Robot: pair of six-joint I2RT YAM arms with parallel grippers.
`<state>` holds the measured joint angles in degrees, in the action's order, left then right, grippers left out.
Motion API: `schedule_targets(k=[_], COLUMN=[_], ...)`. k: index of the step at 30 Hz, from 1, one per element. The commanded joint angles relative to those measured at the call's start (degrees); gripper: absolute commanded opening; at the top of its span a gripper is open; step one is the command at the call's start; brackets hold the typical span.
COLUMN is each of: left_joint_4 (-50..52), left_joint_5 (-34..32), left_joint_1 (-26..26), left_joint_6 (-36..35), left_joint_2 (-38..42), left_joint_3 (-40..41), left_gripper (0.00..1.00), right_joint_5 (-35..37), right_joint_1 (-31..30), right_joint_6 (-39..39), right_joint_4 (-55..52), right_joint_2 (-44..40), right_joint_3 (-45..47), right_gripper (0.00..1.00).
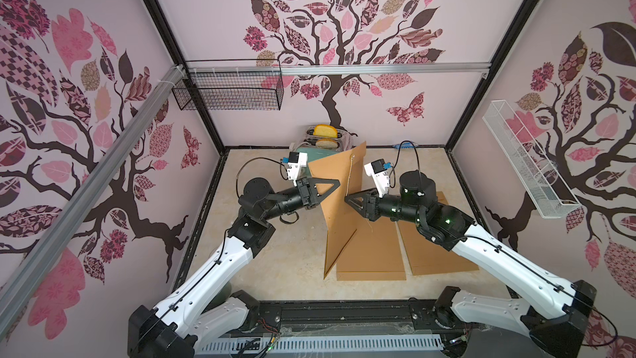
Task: Close the mouth of the file bag
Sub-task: Close the file bag.
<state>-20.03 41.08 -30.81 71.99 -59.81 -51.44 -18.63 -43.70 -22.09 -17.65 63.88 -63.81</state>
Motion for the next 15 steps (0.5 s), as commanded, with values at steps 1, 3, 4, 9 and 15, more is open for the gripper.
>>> schedule_targets(k=[1, 3, 4, 9, 15], left_joint_4=[-2.12, -2.13, -2.12, -1.69, -1.15], left_joint_5=[0.84, 0.84, 0.84, 0.9, 0.98], left_joint_1=[-0.48, -0.43, -0.41, -0.47, -0.41], left_joint_6=[-0.09, -0.09, -0.09, -0.24, -0.71], left_joint_2=[1.12, 1.19, 1.19, 1.31, 1.47], left_joint_3=[-0.98, -0.93, -0.95, -0.97, -0.81], left_gripper=[0.0, 0.0, 0.0, 0.0, 0.0], right_joint_5=[-0.57, -0.27, -0.39, -0.93, -0.16], right_joint_1=[-0.26, -0.24, -0.26, -0.25, -0.24], right_joint_6=[-0.48, -0.39, -0.4, -0.56, 0.47], right_joint_4=[0.86, 1.33, 1.62, 5.18, 3.74], right_joint_2=[0.76, 1.24, 1.54, 1.86, 0.11], right_joint_3=[-1.46, -1.8, -2.06, -1.38, -2.36], right_gripper=[0.29, 0.28, 0.27, 0.05, 0.14])
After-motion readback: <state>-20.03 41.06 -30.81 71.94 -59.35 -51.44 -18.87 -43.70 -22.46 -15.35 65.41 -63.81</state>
